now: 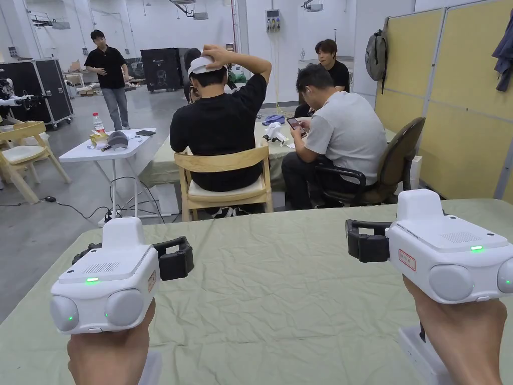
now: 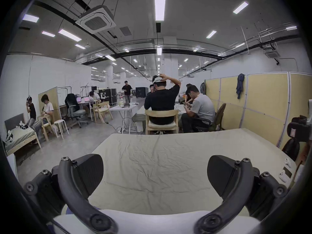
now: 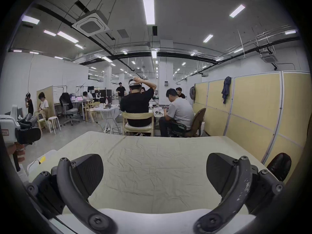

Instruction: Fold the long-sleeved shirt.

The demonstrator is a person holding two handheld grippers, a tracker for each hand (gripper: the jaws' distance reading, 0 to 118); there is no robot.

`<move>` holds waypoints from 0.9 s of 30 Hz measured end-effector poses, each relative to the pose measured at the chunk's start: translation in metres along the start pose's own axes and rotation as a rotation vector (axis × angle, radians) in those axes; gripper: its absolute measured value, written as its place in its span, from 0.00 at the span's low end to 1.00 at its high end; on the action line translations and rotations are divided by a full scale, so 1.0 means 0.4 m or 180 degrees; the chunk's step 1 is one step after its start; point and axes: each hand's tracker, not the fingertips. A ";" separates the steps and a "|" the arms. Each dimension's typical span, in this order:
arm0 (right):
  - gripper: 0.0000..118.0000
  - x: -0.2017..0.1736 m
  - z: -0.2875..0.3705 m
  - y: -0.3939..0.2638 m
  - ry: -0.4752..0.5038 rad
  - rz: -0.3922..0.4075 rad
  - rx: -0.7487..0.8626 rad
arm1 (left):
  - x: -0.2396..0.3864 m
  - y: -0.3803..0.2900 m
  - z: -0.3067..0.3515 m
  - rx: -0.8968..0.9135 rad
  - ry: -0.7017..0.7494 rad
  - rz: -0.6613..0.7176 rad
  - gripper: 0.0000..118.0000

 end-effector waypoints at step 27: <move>1.00 -0.012 -0.019 0.002 0.0004 -0.0023 -0.0033 | -0.032 0.000 -0.022 -0.0100 -0.0011 -0.0021 1.00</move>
